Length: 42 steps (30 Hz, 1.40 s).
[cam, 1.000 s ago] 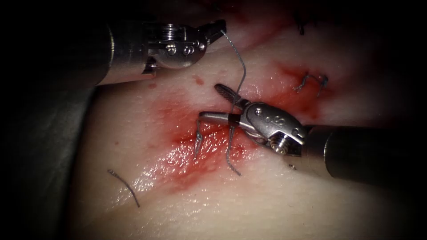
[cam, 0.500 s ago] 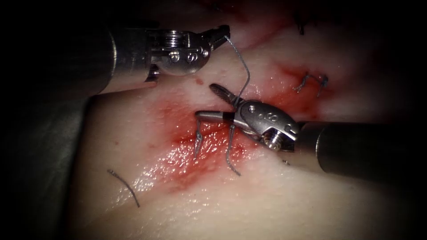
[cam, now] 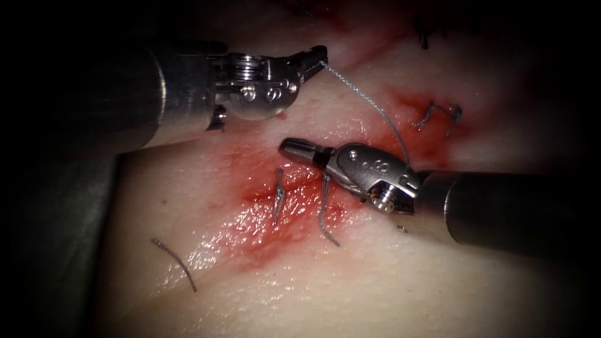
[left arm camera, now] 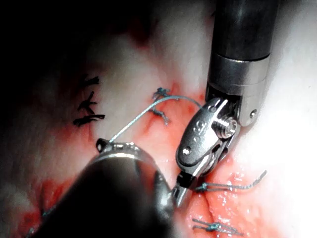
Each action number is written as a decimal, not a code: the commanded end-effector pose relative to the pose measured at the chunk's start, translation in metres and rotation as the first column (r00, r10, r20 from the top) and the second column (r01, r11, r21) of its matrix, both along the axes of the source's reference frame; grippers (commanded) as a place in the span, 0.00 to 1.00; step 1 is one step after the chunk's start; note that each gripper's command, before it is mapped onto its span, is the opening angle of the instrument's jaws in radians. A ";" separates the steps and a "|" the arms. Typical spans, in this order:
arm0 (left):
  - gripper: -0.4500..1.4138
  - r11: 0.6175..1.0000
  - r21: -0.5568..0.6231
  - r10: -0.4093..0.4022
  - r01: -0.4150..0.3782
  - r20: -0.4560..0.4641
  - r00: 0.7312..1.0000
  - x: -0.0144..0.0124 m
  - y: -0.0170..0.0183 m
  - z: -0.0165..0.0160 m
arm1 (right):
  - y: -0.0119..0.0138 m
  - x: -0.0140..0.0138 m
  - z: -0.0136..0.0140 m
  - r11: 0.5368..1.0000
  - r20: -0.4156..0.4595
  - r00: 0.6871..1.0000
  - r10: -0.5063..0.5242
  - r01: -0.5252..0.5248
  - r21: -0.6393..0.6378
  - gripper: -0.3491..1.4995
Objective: Wound Closure
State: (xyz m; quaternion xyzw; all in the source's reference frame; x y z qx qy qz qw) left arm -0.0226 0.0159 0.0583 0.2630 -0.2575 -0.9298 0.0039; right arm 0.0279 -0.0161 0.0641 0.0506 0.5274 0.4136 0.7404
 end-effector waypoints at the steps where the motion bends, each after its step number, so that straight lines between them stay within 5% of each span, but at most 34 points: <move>1: 0.00 1.000 -0.001 0.000 0.000 0.000 1.000 -0.0005 0.0001 0.0005 | 0.0001 0.0008 0.0001 1.000 0.009 1.000 -0.008 0.008 -0.013 0.00; 6: 0.00 1.000 0.000 0.003 -0.003 0.003 1.000 -0.0003 0.0001 0.0004 | 0.0004 0.0011 -0.0004 0.999 -0.034 0.999 -0.011 0.010 -0.034 0.05; 8: 0.00 1.000 0.003 0.003 -0.003 0.005 1.000 -0.0002 0.0006 0.0004 | 0.0003 0.0011 -0.0004 0.999 -0.015 1.000 0.011 -0.012 -0.039 0.65; 9: 0.00 1.000 0.005 0.002 -0.002 0.009 1.000 -0.0002 0.0011 0.0004 | 0.0002 0.0008 -0.0003 0.998 0.005 0.999 0.036 -0.036 -0.043 0.84; 17: 0.00 1.000 -0.014 -0.009 0.009 0.001 1.000 -0.0017 0.0020 0.0021 | -0.0025 -0.0047 -0.0009 0.999 0.084 0.996 0.032 -0.030 -0.033 0.95; 25: 0.00 0.999 -0.041 -0.010 0.010 -0.005 1.000 -0.0055 0.0029 0.0085 | -0.0103 -0.0107 -0.0036 0.996 0.122 0.989 0.083 -0.084 0.006 0.96; 35: 0.00 0.998 0.053 0.038 -0.041 0.061 0.997 -0.0079 0.0037 0.0165 | -0.0150 -0.0099 -0.0082 0.999 0.054 0.999 0.001 -0.004 0.042 0.86; 36: 0.07 0.996 0.079 0.021 -0.028 0.084 0.996 -0.0080 0.0039 0.0172 | -0.0151 -0.0096 -0.0085 0.999 0.053 0.999 0.000 -0.002 0.044 0.86; 37: 0.42 0.993 0.121 -0.015 0.001 0.119 0.993 -0.0081 0.0041 0.0180 | -0.0151 -0.0092 -0.0087 0.999 0.052 0.999 0.000 -0.002 0.046 0.86; 38: 0.60 0.988 0.149 -0.051 0.028 0.149 0.987 -0.0082 0.0041 0.0185 | -0.0151 -0.0090 -0.0087 0.999 0.051 0.999 0.000 -0.002 0.047 0.86; 42: 0.85 0.971 0.229 -0.122 0.062 0.259 0.958 -0.0082 0.0038 0.0195 | -0.0149 -0.0083 -0.0084 0.999 0.053 0.999 -0.002 0.000 0.041 0.87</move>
